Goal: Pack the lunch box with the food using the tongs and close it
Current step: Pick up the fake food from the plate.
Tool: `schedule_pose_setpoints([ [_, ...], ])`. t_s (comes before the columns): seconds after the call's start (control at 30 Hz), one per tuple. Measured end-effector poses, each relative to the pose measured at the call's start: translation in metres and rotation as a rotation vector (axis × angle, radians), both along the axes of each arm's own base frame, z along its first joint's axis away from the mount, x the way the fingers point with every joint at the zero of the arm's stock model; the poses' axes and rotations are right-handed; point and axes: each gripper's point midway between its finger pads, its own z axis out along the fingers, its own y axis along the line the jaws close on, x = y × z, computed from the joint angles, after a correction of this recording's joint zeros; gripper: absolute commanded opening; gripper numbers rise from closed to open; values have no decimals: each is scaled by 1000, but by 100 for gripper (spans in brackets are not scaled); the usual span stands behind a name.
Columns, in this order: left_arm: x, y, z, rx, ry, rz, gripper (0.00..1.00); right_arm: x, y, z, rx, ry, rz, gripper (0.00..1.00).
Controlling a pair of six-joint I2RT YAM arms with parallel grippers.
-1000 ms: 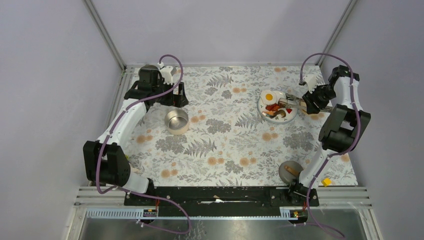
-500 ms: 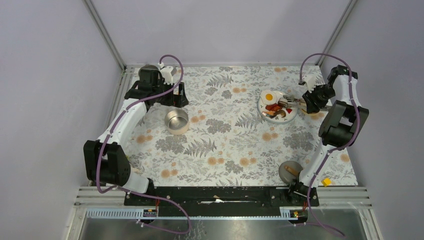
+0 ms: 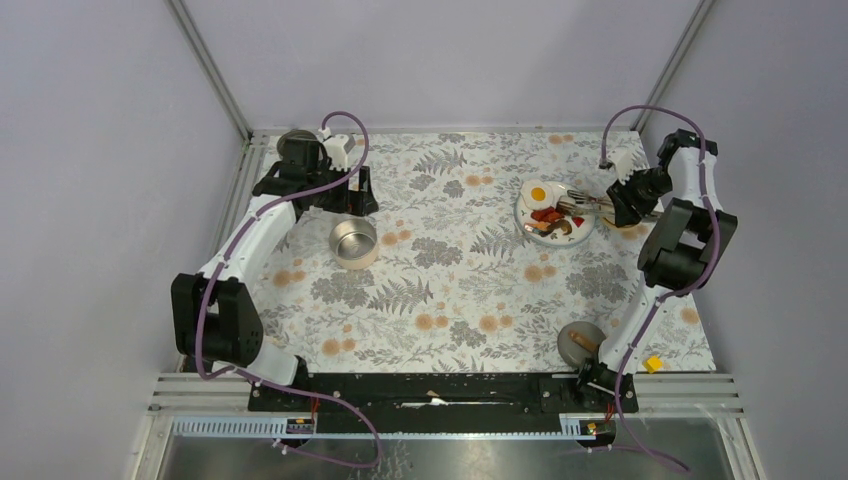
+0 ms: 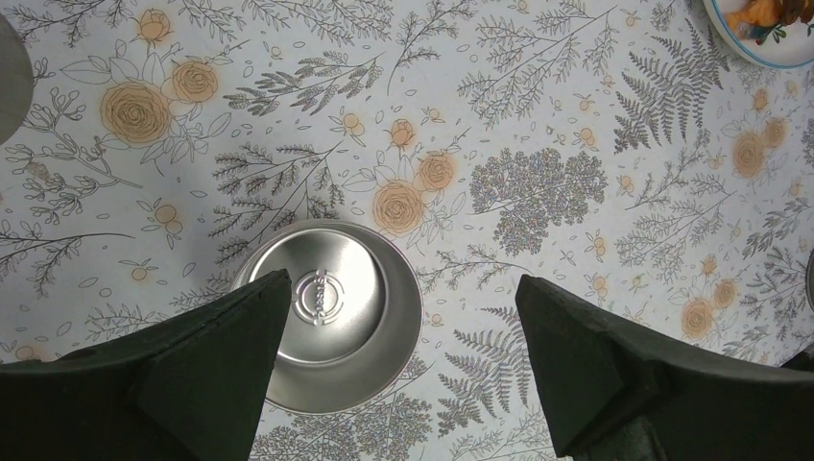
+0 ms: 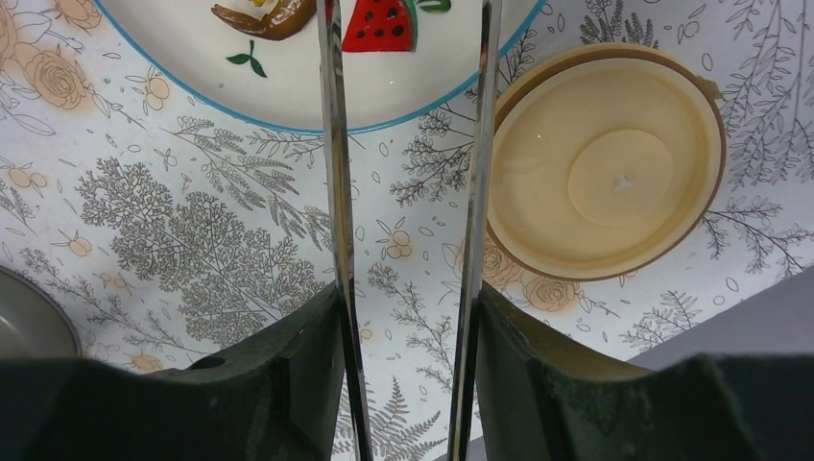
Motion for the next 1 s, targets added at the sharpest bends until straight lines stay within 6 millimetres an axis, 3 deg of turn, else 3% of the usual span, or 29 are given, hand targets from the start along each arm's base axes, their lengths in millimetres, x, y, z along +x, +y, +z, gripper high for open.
schedule_pose_setpoints([
  [0.23,0,0,0,0,1,0,99,-1,1,-4,17,33,-2,43],
  [0.63,3,13,3,-59,19,36,99,17,7,54,50,-65,-5,37],
  [0.87,3,15,6,-74,21,41,99,18,32,88,94,-105,22,35],
  [1.0,2,15,10,-76,10,40,99,15,65,99,114,-101,78,34],
])
